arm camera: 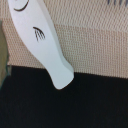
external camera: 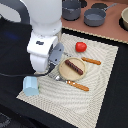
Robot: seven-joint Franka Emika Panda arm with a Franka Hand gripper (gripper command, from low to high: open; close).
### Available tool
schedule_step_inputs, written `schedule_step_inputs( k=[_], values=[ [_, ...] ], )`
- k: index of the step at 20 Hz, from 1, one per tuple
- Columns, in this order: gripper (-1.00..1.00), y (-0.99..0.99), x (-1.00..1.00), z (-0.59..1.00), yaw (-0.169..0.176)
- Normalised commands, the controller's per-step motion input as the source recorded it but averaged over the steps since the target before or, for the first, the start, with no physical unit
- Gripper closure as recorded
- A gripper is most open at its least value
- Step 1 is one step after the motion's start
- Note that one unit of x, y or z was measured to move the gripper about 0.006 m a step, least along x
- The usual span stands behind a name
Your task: Interact with the objects in diverse but meaningful ways.
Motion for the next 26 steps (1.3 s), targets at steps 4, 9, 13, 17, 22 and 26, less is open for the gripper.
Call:
schedule_step_inputs(
  k=[4,9,13,17,22,26],
  values=[
    [-1.0,0.4,-0.17,-0.32,0.118],
    [-1.0,0.33,-0.17,-0.26,0.129],
    [-1.0,0.16,-0.2,-0.33,0.073],
    [-1.0,0.01,-0.21,-0.35,0.038],
    [1.0,0.0,-0.16,-0.35,0.015],
    [1.0,0.0,-0.17,-0.39,0.006]
  ],
)
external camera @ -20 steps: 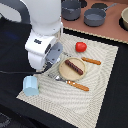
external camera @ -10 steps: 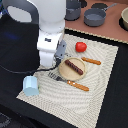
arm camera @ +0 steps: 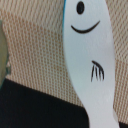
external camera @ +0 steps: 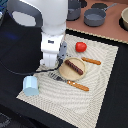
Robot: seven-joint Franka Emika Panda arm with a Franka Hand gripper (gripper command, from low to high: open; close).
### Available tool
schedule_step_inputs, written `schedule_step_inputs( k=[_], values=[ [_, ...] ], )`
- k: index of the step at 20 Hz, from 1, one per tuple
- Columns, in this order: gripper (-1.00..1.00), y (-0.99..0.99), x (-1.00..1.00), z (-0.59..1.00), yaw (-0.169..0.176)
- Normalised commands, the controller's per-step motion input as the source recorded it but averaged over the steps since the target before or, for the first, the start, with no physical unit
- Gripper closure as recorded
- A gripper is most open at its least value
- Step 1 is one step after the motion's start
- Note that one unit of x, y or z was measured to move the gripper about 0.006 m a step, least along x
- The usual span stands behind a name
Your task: Interact with the objects in diverse but meaningful ways.
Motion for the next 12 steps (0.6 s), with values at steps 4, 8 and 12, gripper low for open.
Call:
schedule_step_inputs(
  k=[4,8,12],
  values=[
    [1.0,0.0,-0.25,-0.41,0.004],
    [1.0,0.0,-0.24,-0.28,0.01],
    [1.0,-0.02,-0.11,0.09,0.022]
  ],
)
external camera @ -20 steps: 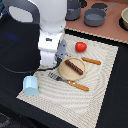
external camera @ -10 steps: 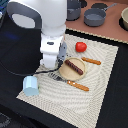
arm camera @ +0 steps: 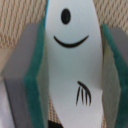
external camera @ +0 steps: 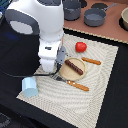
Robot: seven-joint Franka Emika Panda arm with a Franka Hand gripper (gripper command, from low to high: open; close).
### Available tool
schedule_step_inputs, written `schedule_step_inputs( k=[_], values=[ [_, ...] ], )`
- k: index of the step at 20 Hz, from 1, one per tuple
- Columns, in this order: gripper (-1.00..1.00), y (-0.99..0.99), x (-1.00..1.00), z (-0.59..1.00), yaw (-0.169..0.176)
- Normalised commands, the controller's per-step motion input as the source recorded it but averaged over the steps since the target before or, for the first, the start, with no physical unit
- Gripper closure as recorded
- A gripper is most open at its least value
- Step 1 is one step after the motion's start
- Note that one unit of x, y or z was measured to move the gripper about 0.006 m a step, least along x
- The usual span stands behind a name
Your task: Interact with the objects in diverse but meaningful ways.
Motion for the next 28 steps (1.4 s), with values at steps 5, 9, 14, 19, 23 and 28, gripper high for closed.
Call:
schedule_step_inputs(
  k=[5,9,14,19,23,28],
  values=[
    [1.0,0.01,0.01,0.98,0.001],
    [1.0,-0.02,0.01,1.0,0.0],
    [1.0,-0.45,0.27,0.82,-0.042],
    [1.0,-0.71,0.48,0.4,-0.09],
    [1.0,-0.71,0.59,0.21,-0.082],
    [1.0,-0.72,0.59,0.0,-0.087]
  ],
)
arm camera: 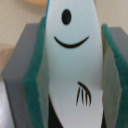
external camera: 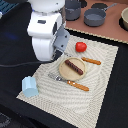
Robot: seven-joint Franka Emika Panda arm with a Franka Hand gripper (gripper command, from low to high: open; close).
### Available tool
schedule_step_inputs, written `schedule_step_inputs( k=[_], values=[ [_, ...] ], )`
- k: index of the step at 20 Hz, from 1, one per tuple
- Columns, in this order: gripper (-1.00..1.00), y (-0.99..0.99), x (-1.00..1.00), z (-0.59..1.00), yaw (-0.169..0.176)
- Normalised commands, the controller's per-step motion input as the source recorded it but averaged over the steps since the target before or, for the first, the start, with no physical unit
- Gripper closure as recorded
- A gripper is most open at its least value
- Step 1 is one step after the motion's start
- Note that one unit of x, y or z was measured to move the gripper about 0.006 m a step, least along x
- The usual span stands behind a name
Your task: Interact with the objects in diverse but meaningful ways.
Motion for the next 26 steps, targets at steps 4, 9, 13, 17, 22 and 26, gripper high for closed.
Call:
schedule_step_inputs(
  k=[4,9,13,17,22,26],
  values=[
    [1.0,-0.72,0.66,0.0,-0.077],
    [1.0,-0.62,0.51,-0.19,-0.063],
    [1.0,-0.45,0.52,-0.28,-0.04],
    [1.0,-0.39,0.64,-0.21,-0.062],
    [-1.0,-0.28,0.56,-0.21,-0.058],
    [-1.0,-0.09,0.51,0.29,-0.041]
  ],
)
